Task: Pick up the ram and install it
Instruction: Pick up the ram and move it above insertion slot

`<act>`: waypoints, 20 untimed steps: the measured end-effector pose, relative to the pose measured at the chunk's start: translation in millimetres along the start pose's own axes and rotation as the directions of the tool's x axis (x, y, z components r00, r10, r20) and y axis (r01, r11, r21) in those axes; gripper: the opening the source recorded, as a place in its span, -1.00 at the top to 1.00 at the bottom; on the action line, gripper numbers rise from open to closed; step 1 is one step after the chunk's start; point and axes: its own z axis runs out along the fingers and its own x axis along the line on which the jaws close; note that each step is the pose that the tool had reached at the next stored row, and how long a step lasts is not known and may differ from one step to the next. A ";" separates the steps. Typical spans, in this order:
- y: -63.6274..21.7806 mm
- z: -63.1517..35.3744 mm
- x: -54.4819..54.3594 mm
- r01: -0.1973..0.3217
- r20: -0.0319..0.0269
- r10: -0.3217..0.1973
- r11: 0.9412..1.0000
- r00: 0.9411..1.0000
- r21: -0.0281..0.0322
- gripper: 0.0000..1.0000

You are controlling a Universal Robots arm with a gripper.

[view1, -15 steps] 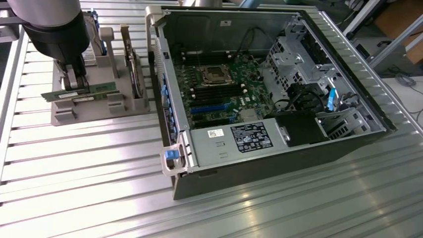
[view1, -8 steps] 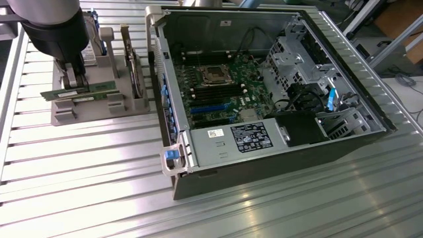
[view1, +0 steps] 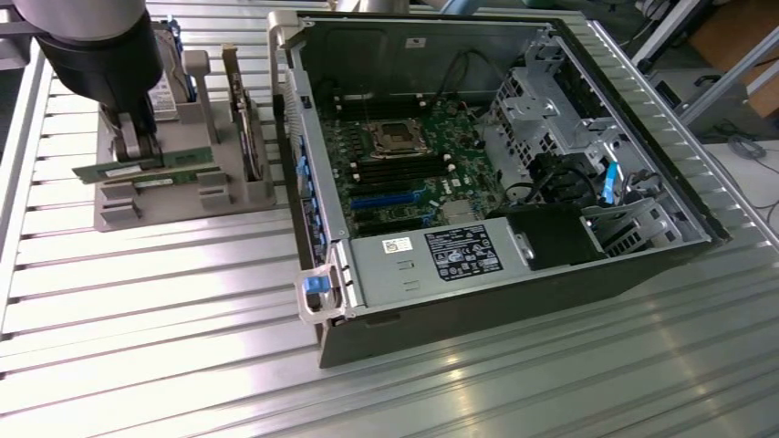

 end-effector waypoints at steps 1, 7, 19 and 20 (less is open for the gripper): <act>0.0 -0.7 0.0 0.000 0.000 0.000 1.000 1.000 0.000 0.72; 0.1 -3.5 -0.2 0.000 0.000 0.000 1.000 1.000 0.000 0.72; 0.3 -7.5 -0.5 0.000 0.000 0.000 1.000 1.000 0.000 0.72; 0.3 -7.8 -0.5 0.000 0.000 0.000 1.000 1.000 0.000 0.72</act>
